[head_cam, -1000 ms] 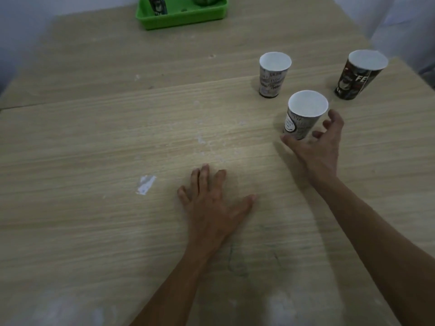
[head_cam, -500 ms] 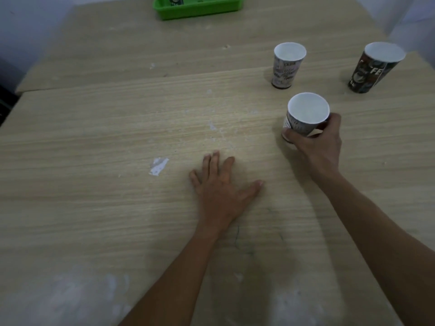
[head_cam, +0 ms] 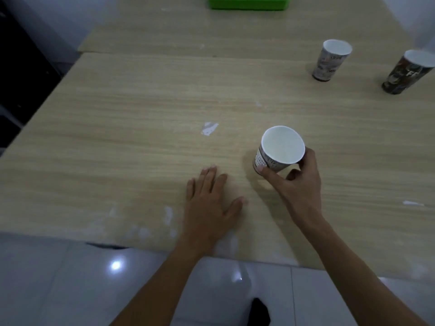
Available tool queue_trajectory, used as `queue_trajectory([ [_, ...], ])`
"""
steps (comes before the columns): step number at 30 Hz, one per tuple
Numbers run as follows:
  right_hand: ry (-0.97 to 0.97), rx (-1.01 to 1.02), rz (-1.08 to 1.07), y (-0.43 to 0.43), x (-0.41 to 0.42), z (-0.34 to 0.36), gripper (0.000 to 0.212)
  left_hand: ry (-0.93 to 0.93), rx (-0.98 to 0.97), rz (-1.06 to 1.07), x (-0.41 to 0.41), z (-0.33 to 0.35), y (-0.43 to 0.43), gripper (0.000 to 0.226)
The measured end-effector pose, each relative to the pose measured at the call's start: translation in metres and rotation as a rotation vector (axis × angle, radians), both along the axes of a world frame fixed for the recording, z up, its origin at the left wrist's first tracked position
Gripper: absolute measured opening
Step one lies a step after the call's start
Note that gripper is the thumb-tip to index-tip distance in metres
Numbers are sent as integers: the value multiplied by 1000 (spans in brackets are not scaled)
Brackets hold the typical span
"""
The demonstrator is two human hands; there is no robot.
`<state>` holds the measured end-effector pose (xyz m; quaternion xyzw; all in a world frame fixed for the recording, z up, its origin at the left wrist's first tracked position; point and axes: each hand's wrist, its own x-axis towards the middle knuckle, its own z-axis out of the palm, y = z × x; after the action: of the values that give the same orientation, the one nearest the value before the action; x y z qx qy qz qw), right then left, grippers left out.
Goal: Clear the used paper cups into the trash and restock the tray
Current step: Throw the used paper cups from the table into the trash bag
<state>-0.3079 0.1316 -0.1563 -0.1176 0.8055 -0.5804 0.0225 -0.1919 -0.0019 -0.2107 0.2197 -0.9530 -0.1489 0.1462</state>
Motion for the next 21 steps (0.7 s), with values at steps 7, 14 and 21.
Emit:
queue_trajectory([
  [7,-31,-59,129,-54,103,8,62,-15,-15,139,107,-4,-59,68],
  [14,-48,-92,242,-102,185,5,60,87,-13,86,189,-8,-88,61],
  [21,-53,-141,396,-129,255,2,65,328,-45,84,257,-36,-82,35],
])
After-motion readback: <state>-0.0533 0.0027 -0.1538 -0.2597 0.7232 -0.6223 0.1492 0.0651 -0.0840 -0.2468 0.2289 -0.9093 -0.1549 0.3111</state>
